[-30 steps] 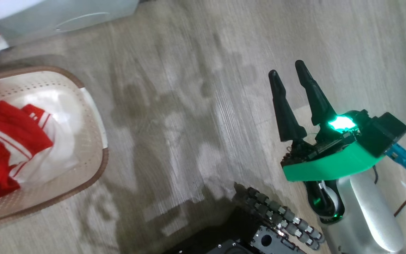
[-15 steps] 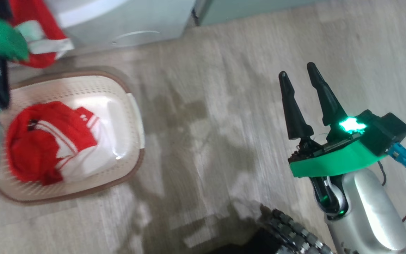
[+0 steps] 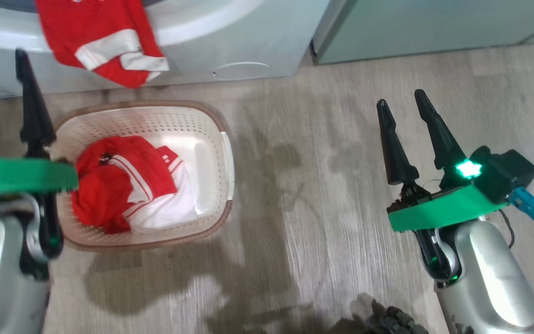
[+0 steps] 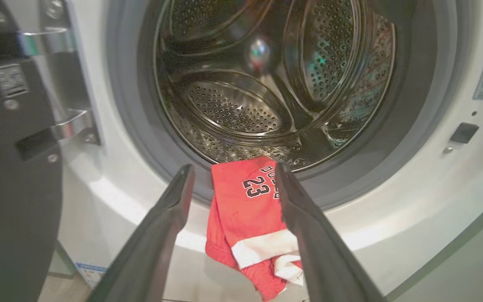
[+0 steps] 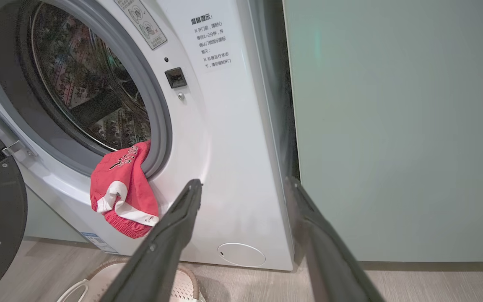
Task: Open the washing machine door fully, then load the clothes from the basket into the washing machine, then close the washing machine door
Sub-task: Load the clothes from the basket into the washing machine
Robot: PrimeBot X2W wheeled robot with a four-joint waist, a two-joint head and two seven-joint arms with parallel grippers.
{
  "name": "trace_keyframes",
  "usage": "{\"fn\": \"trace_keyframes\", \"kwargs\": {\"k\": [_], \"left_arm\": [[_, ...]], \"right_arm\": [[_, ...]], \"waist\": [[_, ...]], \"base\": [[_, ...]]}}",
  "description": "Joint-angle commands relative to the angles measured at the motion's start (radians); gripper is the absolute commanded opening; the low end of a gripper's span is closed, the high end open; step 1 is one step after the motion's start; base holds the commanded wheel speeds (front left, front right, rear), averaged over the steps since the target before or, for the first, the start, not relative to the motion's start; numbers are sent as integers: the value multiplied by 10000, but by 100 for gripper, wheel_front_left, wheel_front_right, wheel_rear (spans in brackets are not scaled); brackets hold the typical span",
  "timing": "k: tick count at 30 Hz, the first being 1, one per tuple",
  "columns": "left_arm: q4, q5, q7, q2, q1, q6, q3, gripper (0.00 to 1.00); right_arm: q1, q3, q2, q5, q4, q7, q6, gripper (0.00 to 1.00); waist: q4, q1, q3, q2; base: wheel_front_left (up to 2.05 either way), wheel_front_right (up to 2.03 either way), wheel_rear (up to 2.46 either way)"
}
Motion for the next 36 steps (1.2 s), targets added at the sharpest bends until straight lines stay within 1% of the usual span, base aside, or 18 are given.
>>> {"fn": "trace_keyframes", "kwargs": {"k": [1, 6, 7, 11, 19, 29, 36], "left_arm": [[-579, 165, -48, 60, 307, -34, 645, 100], [-819, 459, -49, -464, 1264, -421, 737, 100], [-819, 459, -49, -464, 1264, -421, 737, 100], [-757, 692, -50, -771, 1793, -774, 609, 100], [-210, 890, -50, -824, 2041, -1664, 285, 100], [571, 1048, -51, -1126, 1871, -2169, 567, 100], [815, 1258, -51, -1339, 1860, -2340, 743, 100]], "right_arm": [[-66, 157, -18, -115, -205, -64, 0, 100], [-39, 82, -18, -231, 7, -65, 0, 100], [-39, 82, -18, -231, 7, -65, 0, 100], [47, 11, -18, -294, 136, -65, 0, 100], [285, -117, -18, -395, 257, -65, 0, 100], [535, -140, -18, -482, 363, -65, 0, 100], [631, -152, -18, -511, 342, -65, 0, 100]], "waist": [[237, 1, -237, -1], [424, 1, -535, -1], [424, 1, -535, -1], [530, 1, -770, -1], [700, 1, -1186, -1], [768, 1, -1698, -1], [766, 1, -1803, -1]], "base": [[0, 0, 0], [0, 0, 0], [0, 0, 0], [0, 0, 0], [0, 0, 0], [0, 0, 0], [0, 0, 0]]}}
